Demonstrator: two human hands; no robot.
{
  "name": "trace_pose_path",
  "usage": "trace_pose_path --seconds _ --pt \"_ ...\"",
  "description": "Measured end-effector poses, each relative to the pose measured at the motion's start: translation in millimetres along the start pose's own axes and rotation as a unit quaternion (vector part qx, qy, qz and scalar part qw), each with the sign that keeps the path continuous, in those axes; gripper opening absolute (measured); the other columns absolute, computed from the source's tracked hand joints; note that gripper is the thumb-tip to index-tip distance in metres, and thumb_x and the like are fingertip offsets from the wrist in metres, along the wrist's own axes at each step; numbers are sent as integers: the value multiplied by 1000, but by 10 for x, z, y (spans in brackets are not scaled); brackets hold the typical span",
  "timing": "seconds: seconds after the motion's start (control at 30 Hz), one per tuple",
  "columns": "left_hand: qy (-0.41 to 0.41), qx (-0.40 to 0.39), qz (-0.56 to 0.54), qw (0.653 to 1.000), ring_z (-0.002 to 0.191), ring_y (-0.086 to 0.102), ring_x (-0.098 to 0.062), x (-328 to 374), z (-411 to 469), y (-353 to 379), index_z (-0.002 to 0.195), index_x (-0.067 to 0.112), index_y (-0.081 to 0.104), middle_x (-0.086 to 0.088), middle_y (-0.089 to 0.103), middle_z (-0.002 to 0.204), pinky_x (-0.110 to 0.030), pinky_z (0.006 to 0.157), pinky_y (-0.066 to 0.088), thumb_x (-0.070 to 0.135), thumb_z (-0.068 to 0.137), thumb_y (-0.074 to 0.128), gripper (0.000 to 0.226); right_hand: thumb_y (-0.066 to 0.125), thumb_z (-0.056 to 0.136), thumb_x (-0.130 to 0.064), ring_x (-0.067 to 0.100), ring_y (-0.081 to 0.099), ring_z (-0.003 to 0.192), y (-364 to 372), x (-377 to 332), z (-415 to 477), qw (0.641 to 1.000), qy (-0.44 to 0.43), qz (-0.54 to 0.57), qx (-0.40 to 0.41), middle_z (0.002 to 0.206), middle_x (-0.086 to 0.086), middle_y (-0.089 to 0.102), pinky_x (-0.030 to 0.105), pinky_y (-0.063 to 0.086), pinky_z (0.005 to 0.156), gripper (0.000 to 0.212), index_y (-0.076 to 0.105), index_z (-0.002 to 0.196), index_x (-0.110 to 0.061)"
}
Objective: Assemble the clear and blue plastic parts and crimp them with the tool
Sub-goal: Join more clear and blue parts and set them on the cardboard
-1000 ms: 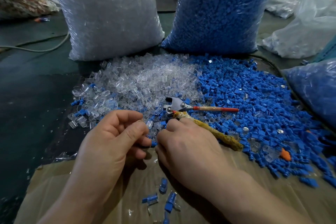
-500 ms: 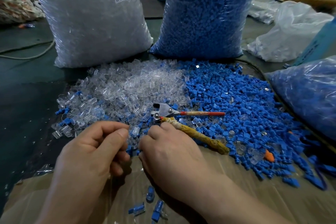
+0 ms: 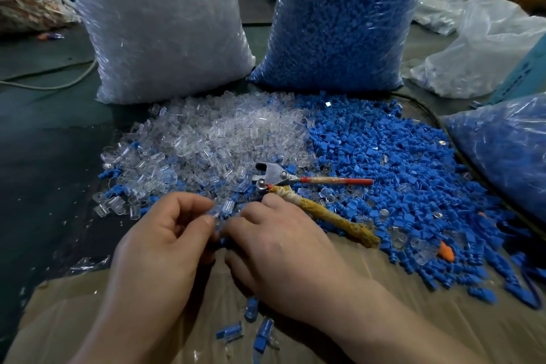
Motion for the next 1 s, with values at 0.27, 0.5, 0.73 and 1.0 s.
trace_pose_path --seconds 0.27,0.5,0.73,1.0 --pt "35 15 60 997 73 70 5 100 -54 -4 94 51 62 19 74 78 -36 68 59 19 93 67 33 59 92 -24 22 39 78 40 -2 36 1000 17 -9 -8 85 1 53 37 35 65 8 65 95 -20" --pt "79 52 144 985 79 70 0 189 -66 -106 97 47 61 21 70 84 -41 71 60 35 88 60 15 52 92 -46 20 41 84 -4 54 9 998 62 7 23 83 -3 45 34 34 74 27 60 91 -20" --pt "115 -19 209 971 81 65 8 240 -132 22 97 47 59 30 65 91 -19 67 48 36 86 60 16 49 91 -52 25 44 82 18 35 23 998 65 -21 1 78 0 40 42 40 77 39 65 94 -17" --pt "47 -59 27 997 74 74 -1 95 -90 55 95 47 66 13 75 84 -22 61 54 13 94 68 34 54 96 -25 21 42 79 2 87 13 998 48 -35 -13 83 0 52 37 39 72 10 62 99 -20"
Point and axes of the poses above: each hand's wrist, its own z-axis towards the middle knuckle, its own y-axis out of the palm, x = y × z, the point moved 3 cm from there along z, towards the middle knuckle
